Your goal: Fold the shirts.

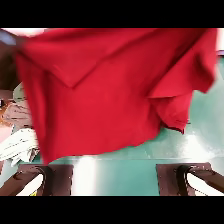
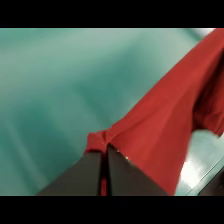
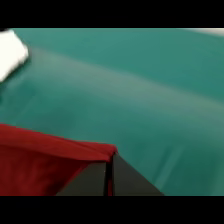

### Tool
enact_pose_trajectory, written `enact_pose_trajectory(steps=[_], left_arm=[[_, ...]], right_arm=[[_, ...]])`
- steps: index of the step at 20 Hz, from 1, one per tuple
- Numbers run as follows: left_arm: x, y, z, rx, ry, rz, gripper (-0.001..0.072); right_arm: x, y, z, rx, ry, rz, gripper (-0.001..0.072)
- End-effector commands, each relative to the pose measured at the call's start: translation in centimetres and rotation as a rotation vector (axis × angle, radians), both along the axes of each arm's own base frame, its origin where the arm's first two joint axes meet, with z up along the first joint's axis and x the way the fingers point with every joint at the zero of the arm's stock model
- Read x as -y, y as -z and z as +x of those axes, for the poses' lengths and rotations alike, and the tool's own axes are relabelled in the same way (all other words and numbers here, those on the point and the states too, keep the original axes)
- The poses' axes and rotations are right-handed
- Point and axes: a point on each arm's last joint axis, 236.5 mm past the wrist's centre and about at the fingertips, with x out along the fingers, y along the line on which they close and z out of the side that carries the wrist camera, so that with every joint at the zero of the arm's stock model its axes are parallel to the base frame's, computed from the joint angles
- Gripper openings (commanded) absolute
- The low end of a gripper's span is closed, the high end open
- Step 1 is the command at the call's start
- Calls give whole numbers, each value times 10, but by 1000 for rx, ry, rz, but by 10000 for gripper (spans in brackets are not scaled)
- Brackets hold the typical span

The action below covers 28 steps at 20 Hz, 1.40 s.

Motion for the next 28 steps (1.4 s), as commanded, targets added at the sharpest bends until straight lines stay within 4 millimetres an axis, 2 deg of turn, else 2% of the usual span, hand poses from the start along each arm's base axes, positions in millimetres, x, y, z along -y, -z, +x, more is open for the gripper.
enact_pose_trajectory(steps=[1,2,4,6,9,10,11,12,13,15,17,20,22,25,28], left_arm=[[-23,152,58,-254,-133,51,24],[-30,189,76,-273,-181,48,23],[-42,243,109,-301,-276,37,24],[-48,272,134,-325,-319,38,23],[-50,288,156,-344,-334,40,25],[-50,287,160,-341,-333,41,75],[-50,283,163,-330,-333,39,383],[-49,276,164,-322,-324,47,575],[-52,270,161,-327,-308,69,543],[-62,261,149,-386,-275,88,541],[-80,269,125,-492,-250,108,542],[-104,310,82,-675,-225,130,542],[-114,342,56,-778,-249,118,542],[-116,386,19,-890,-241,113,542],[-112,415,-4,-945,-238,115,541]], right_arm=[[-21,115,63,-273,-26,-58,11],[-21,148,85,-308,-3,-81,11],[-21,197,120,-336,31,-93,11],[-23,226,145,-339,51,-84,13],[-26,241,169,-309,69,-59,17],[-27,243,173,-304,72,-50,102],[-24,244,173,-305,77,-51,323],[-22,243,171,-311,78,-50,396],[-17,242,167,-326,82,-53,393],[-7,235,147,-382,76,-51,388],[-2,227,116,-463,36,-34,386],[1,229,77,-538,-18,1,376],[8,246,51,-595,-4,11,376],[10,278,10,-683,4,13,376],[11,296,-9,-706,15,17,374]])
